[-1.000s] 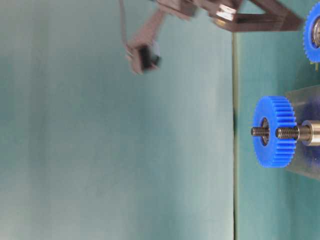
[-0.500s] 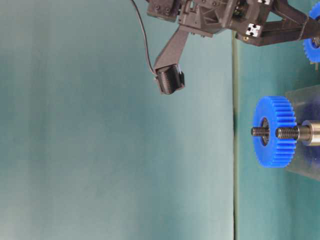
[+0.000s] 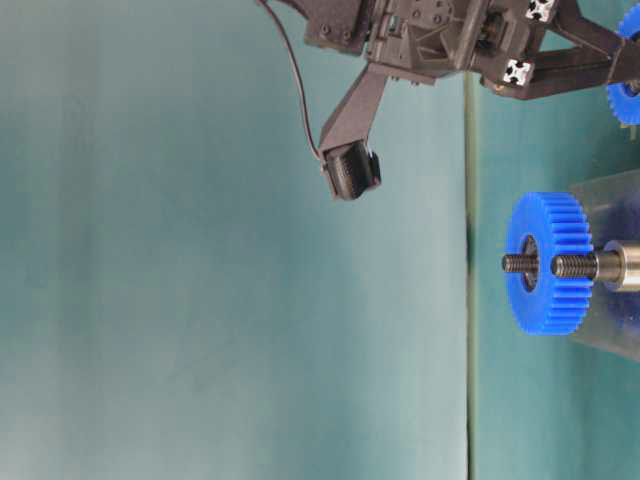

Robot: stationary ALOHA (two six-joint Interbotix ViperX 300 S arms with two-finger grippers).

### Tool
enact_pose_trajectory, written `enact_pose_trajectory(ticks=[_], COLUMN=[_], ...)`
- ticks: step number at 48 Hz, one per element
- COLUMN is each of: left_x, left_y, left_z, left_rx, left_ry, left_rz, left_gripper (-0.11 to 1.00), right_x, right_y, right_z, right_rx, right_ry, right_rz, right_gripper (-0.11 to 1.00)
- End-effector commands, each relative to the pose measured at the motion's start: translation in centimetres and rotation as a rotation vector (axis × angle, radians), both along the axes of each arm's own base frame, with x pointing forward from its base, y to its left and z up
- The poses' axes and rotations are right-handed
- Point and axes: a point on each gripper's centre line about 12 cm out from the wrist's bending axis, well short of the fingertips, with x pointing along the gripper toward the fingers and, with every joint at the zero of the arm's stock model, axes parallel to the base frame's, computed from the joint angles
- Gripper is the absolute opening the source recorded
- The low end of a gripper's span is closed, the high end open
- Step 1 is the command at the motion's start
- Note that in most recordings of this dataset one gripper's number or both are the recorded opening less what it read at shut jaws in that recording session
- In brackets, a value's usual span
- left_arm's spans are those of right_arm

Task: Fit the small gear onto the shaft.
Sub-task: 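Grasp the small blue gear by its bearing with the right gripper and lift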

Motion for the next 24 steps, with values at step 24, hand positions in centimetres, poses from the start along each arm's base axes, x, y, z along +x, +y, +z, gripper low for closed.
enact_pose_trajectory(ticks=[24], left_x=[-0.1], left_y=[0.0], left_z=[0.5], left_rx=[-0.001], left_ry=[-0.023], left_rz=[-0.002], left_gripper=[0.00], right_x=[3.4], right_y=[3.6], right_z=[7.7], right_rx=[0.032], right_ry=[-0.061], right_rz=[0.084], right_gripper=[0.34])
